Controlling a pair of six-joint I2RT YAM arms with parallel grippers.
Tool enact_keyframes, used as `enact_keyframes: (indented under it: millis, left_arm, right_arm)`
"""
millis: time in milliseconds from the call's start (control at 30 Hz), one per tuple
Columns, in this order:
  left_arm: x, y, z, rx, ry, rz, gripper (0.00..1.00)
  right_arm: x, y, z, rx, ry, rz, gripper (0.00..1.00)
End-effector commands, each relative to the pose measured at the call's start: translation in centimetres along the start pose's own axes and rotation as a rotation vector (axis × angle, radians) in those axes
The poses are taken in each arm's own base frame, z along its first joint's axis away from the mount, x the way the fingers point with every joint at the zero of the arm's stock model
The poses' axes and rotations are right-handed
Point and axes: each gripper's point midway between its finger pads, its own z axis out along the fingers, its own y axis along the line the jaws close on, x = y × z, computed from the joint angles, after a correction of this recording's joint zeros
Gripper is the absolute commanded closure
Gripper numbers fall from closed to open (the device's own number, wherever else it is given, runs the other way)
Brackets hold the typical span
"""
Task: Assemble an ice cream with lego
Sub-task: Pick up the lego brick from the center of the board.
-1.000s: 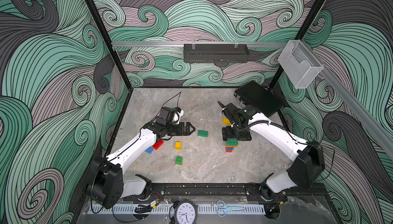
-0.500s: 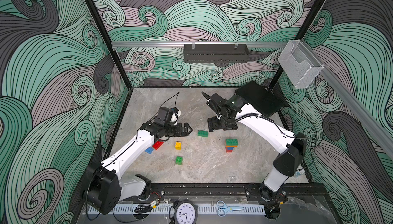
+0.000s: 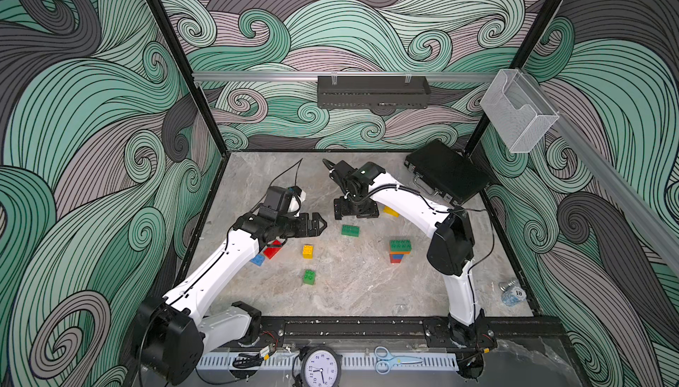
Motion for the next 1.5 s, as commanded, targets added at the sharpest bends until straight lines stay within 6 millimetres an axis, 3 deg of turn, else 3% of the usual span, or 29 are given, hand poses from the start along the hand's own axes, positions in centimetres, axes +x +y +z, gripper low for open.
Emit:
enact_keyframes:
  millis: [0, 467, 933, 1467]
  left_arm:
    - [0.7, 0.8, -0.4, -0.02, 0.01, -0.027, 0.01]
    - [0.8, 1.0, -0.4, -0.013, 0.012, -0.04, 0.01]
    - [0.7, 1.0, -0.2, -0.008, 0.015, -0.044, 0.01]
    - [0.8, 1.1, -0.3, -0.011, 0.015, -0.043, 0.02]
  right_arm:
    - [-0.7, 1.0, 1.2, -0.005, -0.007, 0.05, 0.05]
    - [-1.3, 1.0, 7.9, 0.035, 0.058, 0.123, 0.1]
    - [0.1, -0.4, 9.3, 0.056, 0.081, 0.152, 0.12]
    - [0.1, -0.4, 9.3, 0.032, 0.061, 0.173, 0.25]
